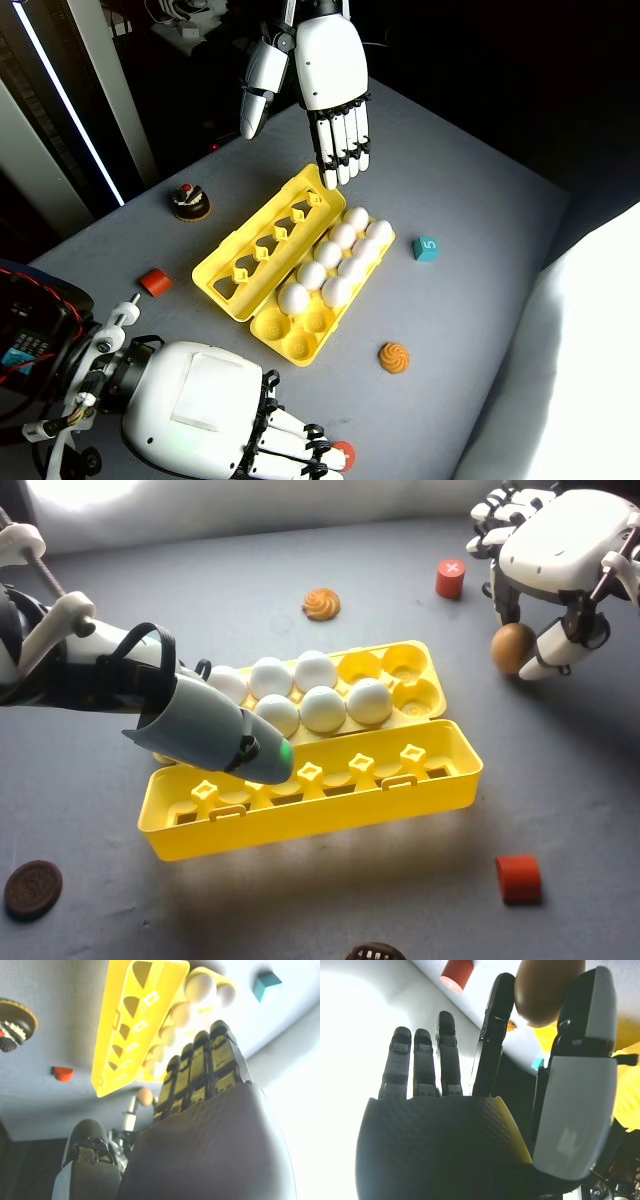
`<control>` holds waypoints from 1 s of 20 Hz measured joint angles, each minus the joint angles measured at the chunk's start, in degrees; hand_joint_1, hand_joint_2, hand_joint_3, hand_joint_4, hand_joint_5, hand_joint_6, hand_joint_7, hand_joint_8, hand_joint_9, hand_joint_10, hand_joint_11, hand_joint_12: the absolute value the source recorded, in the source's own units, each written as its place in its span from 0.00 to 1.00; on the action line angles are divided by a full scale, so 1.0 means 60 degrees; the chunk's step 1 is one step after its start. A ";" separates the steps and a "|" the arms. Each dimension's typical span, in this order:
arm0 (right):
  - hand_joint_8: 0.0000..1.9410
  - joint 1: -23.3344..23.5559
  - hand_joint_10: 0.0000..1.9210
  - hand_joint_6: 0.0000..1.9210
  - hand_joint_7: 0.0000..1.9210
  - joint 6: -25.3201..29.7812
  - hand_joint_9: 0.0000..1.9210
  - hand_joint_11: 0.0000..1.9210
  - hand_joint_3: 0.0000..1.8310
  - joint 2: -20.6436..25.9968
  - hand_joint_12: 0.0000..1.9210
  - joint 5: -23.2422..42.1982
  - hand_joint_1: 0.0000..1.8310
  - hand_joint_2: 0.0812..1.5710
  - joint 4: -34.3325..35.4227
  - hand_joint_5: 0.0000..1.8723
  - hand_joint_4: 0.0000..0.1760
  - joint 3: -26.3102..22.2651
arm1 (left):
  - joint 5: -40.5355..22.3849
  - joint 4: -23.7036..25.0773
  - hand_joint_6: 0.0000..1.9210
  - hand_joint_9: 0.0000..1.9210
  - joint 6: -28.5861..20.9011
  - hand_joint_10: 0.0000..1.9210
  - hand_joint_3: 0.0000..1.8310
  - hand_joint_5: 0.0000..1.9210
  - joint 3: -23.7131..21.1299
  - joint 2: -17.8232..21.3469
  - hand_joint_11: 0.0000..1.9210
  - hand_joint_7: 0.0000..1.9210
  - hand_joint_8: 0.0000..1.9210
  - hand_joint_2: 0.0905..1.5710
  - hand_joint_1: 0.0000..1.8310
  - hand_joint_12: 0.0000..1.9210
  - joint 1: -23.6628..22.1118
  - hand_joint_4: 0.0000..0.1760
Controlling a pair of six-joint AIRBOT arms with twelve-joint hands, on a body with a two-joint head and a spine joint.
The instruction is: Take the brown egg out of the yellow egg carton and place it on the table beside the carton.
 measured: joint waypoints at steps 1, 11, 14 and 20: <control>0.00 0.0000 0.00 0.27 0.16 0.0004 0.02 0.00 0.00 -0.0040 0.00 0.0044 0.61 0.62 0.0004 0.67 0.77 0.0076 | 0.0007 0.0007 0.00 0.00 0.0000 0.00 0.00 0.00 0.0000 -0.0004 0.00 0.00 0.00 0.69 0.00 0.00 0.0000 0.00; 0.00 0.0000 0.00 0.32 0.11 0.0022 0.02 0.00 0.00 -0.0368 0.00 0.0259 0.59 0.62 0.0004 0.64 1.00 0.0182 | -0.0004 0.0004 0.00 0.00 0.0000 0.00 0.00 0.00 0.0000 -0.0004 0.00 0.00 0.00 0.70 0.00 0.00 0.0000 0.00; 0.00 -0.0004 0.00 0.13 0.09 0.0025 0.02 0.00 0.00 -0.0477 0.00 0.0280 0.57 0.52 -0.0018 0.42 0.50 0.0178 | -0.0004 0.0007 0.00 0.00 0.0000 0.00 0.00 0.00 0.0000 -0.0004 0.00 0.00 0.00 0.70 0.00 0.00 0.0000 0.00; 0.00 -0.0233 0.00 0.01 0.09 -0.0004 0.00 0.00 0.00 -0.0594 0.00 0.0229 0.50 0.52 -0.0131 0.50 0.48 0.0182 | -0.0018 0.0000 0.00 0.00 0.0004 0.00 0.00 0.01 0.0000 -0.0004 0.00 0.00 0.00 0.70 0.00 0.00 0.0000 0.00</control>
